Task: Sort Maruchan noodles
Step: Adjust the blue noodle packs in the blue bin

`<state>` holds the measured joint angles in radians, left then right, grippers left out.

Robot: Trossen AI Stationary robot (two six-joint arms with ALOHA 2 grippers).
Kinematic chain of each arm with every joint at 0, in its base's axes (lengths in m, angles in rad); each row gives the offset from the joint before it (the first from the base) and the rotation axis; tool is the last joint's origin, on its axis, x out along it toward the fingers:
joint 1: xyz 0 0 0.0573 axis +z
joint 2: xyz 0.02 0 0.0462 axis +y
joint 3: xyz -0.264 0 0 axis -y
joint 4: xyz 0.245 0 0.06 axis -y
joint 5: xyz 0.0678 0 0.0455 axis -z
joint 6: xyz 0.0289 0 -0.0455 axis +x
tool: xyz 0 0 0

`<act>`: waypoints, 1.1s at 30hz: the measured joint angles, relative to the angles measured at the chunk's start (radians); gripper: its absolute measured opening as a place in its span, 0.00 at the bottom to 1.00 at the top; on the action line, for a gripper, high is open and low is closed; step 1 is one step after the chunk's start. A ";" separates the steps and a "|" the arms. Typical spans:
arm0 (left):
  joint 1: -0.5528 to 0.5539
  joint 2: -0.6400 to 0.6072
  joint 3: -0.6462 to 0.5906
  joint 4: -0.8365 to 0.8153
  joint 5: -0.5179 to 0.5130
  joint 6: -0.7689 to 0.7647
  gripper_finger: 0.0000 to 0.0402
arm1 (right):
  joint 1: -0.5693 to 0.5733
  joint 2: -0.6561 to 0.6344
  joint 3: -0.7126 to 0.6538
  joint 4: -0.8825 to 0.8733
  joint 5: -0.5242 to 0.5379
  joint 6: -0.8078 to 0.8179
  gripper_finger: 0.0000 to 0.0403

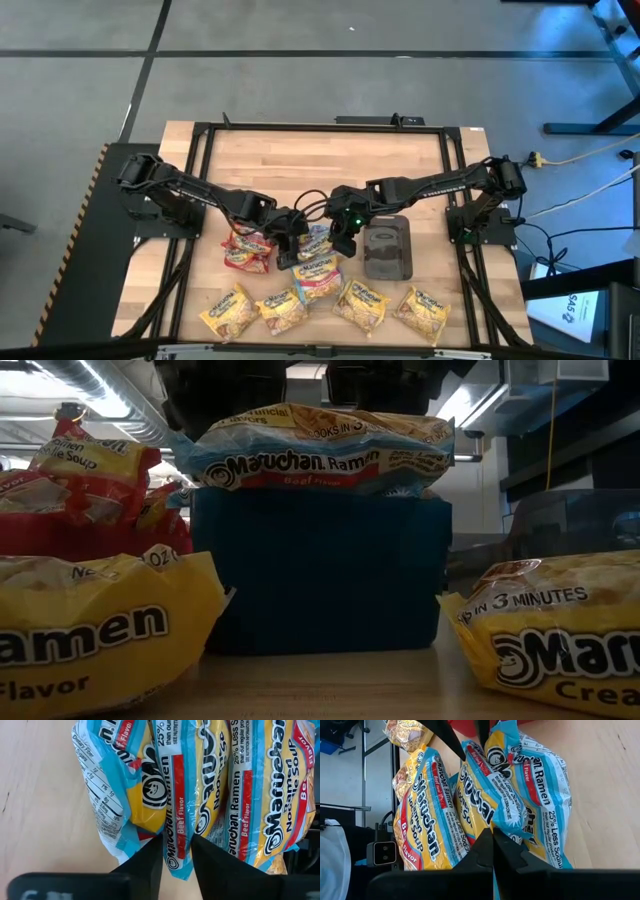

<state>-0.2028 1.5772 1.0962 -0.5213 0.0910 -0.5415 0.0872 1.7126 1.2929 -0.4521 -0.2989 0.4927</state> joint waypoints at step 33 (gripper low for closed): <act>0.000 -0.112 -0.001 -0.013 -0.019 -0.028 0.00 | 0.000 0.000 0.000 0.010 -0.074 -0.003 0.00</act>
<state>-0.2028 1.4655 1.0953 -0.5343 0.0716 -0.5694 0.0868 1.7123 1.2930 -0.4423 -0.3733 0.4900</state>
